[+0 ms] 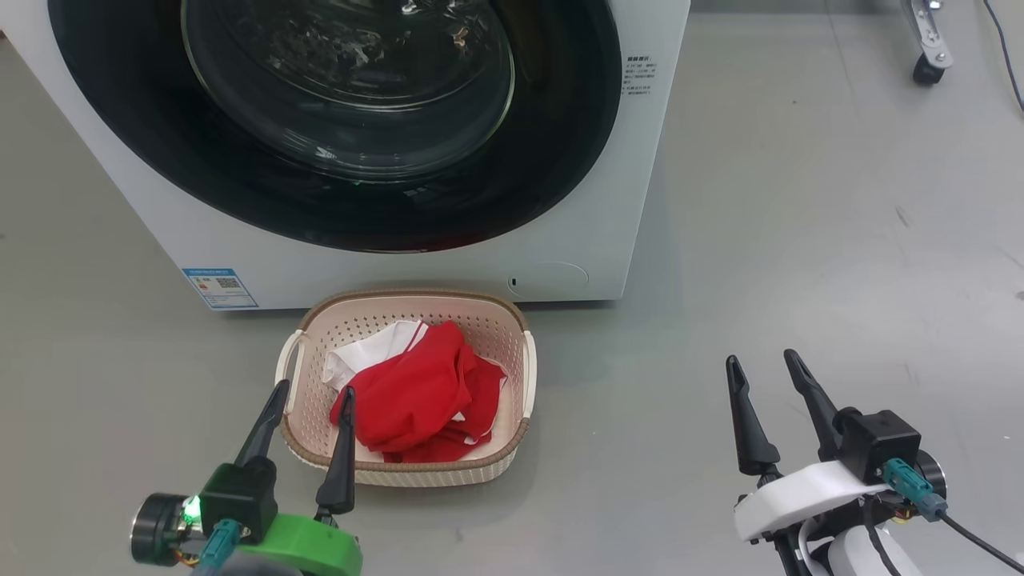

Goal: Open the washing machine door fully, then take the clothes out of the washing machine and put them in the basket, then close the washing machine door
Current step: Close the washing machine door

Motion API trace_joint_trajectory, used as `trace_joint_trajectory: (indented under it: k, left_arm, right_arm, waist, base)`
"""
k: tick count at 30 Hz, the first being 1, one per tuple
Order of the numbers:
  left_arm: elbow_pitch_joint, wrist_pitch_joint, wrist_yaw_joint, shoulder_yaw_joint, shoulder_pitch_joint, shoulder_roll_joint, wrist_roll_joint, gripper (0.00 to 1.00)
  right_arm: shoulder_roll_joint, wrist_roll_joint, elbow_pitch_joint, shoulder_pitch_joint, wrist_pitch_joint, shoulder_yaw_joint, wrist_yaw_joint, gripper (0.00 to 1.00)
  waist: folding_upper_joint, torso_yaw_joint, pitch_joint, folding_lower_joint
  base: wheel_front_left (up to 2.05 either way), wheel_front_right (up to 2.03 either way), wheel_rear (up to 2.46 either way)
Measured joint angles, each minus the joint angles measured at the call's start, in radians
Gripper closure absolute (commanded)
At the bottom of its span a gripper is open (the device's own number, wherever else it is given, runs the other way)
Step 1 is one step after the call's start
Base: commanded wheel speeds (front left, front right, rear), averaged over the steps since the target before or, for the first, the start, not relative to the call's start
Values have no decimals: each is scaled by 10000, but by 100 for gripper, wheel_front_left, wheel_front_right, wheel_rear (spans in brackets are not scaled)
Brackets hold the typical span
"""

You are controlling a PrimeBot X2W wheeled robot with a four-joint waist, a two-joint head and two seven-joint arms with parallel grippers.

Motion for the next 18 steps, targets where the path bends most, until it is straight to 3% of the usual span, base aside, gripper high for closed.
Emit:
trace_joint_trajectory:
  k: [18]
  left_arm:
    - [-50, 165, 0, 0, 384, 128, -2, 0]
  right_arm:
    - [100, -8, -464, 826, 0, -2, -178, 0]
  waist:
    - [0, 63, -504, -1]
  base:
    - [0, 0, 0]
